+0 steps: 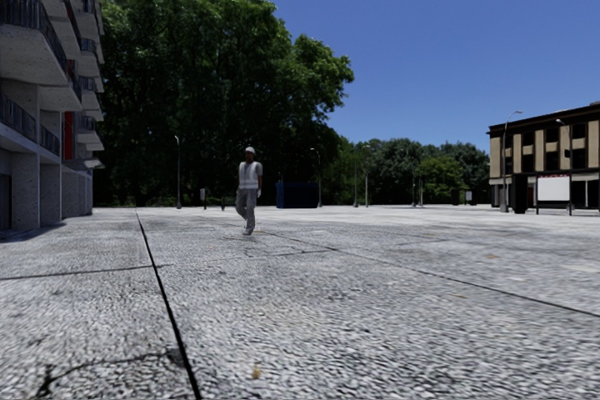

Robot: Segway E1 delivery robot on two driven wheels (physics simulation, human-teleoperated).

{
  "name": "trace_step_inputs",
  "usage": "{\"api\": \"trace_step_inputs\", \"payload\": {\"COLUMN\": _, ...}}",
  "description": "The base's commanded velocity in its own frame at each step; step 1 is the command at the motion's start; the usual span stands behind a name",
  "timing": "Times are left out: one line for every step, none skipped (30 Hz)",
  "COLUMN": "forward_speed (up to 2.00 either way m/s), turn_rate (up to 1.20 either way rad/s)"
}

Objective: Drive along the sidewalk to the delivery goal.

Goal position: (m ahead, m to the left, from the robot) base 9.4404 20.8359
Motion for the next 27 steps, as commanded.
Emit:
{"api": "trace_step_inputs", "payload": {"forward_speed": 0.51, "turn_rate": 0.48}}
{"api": "trace_step_inputs", "payload": {"forward_speed": 0.51, "turn_rate": 0.48}}
{"api": "trace_step_inputs", "payload": {"forward_speed": 0.51, "turn_rate": 0.48}}
{"api": "trace_step_inputs", "payload": {"forward_speed": 0.42, "turn_rate": 0.48}}
{"api": "trace_step_inputs", "payload": {"forward_speed": 0.42, "turn_rate": 0.48}}
{"api": "trace_step_inputs", "payload": {"forward_speed": 0.35, "turn_rate": 0.48}}
{"api": "trace_step_inputs", "payload": {"forward_speed": 0.28, "turn_rate": 0.48}}
{"api": "trace_step_inputs", "payload": {"forward_speed": 0.16, "turn_rate": 0.45}}
{"api": "trace_step_inputs", "payload": {"forward_speed": 0.16, "turn_rate": 0.45}}
{"api": "trace_step_inputs", "payload": {"forward_speed": 0.1, "turn_rate": 0.43}}
{"api": "trace_step_inputs", "payload": {"forward_speed": 0.07, "turn_rate": 0.43}}
{"api": "trace_step_inputs", "payload": {"forward_speed": 0.05, "turn_rate": 0.0}}
{"api": "trace_step_inputs", "payload": {"forward_speed": 0.05, "turn_rate": 0.0}}
{"api": "trace_step_inputs", "payload": {"forward_speed": 0.05, "turn_rate": 0.0}}
{"api": "trace_step_inputs", "payload": {"forward_speed": 0.05, "turn_rate": 0.0}}
{"api": "trace_step_inputs", "payload": {"forward_speed": 0.04, "turn_rate": 0.0}}
{"api": "trace_step_inputs", "payload": {"forward_speed": 0.04, "turn_rate": 0.0}}
{"api": "trace_step_inputs", "payload": {"forward_speed": 0.03, "turn_rate": 0.0}}
{"api": "trace_step_inputs", "payload": {"forward_speed": 0.03, "turn_rate": 0.0}}
{"api": "trace_step_inputs", "payload": {"forward_speed": 0.03, "turn_rate": 0.0}}
{"api": "trace_step_inputs", "payload": {"forward_speed": 0.03, "turn_rate": 0.0}}
{"api": "trace_step_inputs", "payload": {"forward_speed": 0.03, "turn_rate": 0.0}}
{"api": "trace_step_inputs", "payload": {"forward_speed": 0.03, "turn_rate": 0.0}}
{"api": "trace_step_inputs", "payload": {"forward_speed": 0.03, "turn_rate": 0.0}}
{"api": "trace_step_inputs", "payload": {"forward_speed": 0.03, "turn_rate": 0.0}}
{"api": "trace_step_inputs", "payload": {"forward_speed": 0.05, "turn_rate": 0.0}}
{"api": "trace_step_inputs", "payload": {"forward_speed": 0.06, "turn_rate": 0.0}}
